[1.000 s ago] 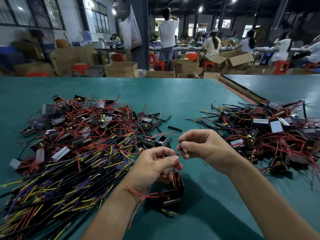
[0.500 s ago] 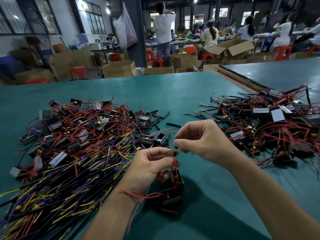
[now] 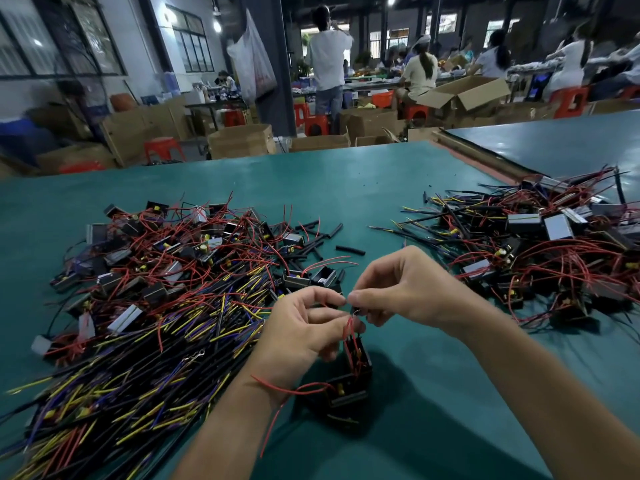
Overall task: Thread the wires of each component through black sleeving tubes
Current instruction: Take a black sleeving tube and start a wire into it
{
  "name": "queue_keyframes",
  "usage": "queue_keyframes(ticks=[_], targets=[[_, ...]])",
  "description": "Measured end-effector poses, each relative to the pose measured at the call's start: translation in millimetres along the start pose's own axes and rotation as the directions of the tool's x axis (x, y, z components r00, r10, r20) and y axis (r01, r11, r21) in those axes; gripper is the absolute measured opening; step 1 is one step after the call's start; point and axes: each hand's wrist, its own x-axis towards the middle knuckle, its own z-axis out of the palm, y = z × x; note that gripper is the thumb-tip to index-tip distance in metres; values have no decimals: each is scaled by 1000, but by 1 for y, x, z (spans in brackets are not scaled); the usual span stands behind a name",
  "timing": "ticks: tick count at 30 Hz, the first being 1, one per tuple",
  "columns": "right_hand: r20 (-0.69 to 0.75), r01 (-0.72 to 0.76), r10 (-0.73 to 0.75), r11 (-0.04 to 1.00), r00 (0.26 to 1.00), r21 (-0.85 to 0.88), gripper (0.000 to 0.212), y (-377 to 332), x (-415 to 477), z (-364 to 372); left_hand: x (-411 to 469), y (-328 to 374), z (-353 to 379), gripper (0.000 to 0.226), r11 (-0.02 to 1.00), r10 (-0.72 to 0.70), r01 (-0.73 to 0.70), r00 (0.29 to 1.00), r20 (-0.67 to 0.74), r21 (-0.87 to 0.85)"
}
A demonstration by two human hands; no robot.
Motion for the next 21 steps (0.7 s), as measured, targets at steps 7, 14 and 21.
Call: queue_keyframes(ticks=[7, 14, 21], targets=[[134, -30, 19, 996, 991, 81, 8, 0, -4, -14, 0, -2, -1, 29, 1000, -3, 2, 997, 74, 9], [166, -8, -1, 999, 986, 51, 11, -3, -5, -12, 0, -1, -1, 34, 998, -9, -1, 987, 162, 60], [110, -12, 4, 997, 994, 71, 11, 1, -4, -13, -3, -9, 2, 27, 998, -46, 34, 974, 222, 57]])
